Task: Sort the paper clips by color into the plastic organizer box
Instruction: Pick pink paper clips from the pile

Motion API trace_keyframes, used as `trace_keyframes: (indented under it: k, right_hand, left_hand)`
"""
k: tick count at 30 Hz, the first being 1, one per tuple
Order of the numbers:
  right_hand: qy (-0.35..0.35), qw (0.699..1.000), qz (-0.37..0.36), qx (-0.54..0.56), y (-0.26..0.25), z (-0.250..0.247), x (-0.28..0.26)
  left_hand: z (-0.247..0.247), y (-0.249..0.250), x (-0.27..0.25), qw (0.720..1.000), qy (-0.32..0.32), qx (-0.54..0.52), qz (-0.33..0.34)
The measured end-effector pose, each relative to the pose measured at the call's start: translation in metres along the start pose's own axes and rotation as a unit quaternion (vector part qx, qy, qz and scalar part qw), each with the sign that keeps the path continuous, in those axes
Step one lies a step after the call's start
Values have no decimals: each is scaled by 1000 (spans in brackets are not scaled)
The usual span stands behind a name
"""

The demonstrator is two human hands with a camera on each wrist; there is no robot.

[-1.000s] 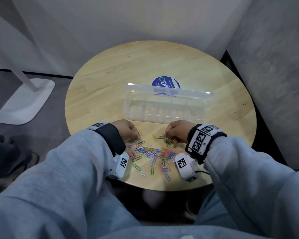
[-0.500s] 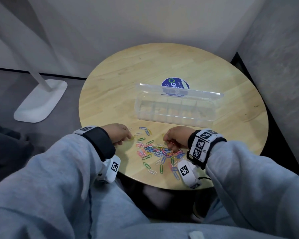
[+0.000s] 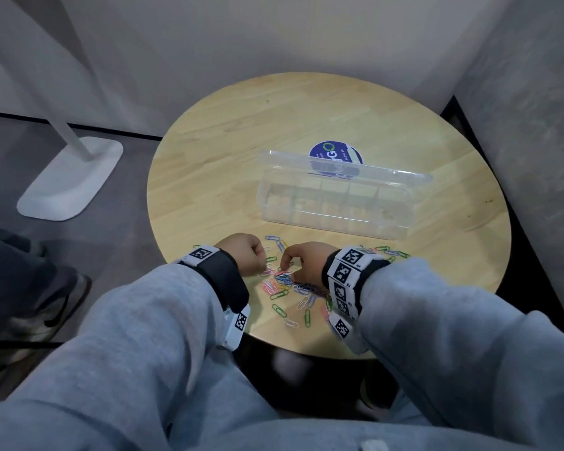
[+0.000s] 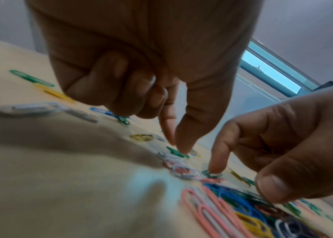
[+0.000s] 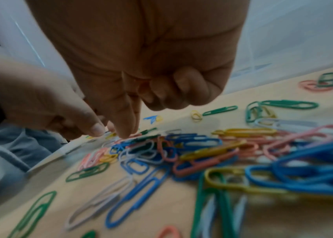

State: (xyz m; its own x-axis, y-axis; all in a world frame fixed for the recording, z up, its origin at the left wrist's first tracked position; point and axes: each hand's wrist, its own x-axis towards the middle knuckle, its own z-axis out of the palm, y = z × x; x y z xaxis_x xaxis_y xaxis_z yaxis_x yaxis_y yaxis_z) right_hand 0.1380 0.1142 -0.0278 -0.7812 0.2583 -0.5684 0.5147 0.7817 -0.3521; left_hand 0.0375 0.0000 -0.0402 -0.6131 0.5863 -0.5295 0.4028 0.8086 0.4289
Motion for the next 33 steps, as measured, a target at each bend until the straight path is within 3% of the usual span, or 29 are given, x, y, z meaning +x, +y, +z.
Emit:
trace_keyframes:
  k: [5,11,21,26,33]
  right_hand:
    - [18,999,-5,-29,-5,4,8]
    - [25,996,-8,-89,-7,1,16]
    - [82,995,52,-9,7,-4,11]
    - [56,997,28,-42,-5,-6,14]
    - [-8,991,75,-109,-5,-5,25]
  left_hand:
    - [-5,6,6,994,-18,105,10]
    - [-6,2,12,989,-41,125,70]
    - [0,-1,14,982,-26,163,90]
    - [0,3,9,981,-13,160,113]
    - [0,2,12,984,-36,148,91]
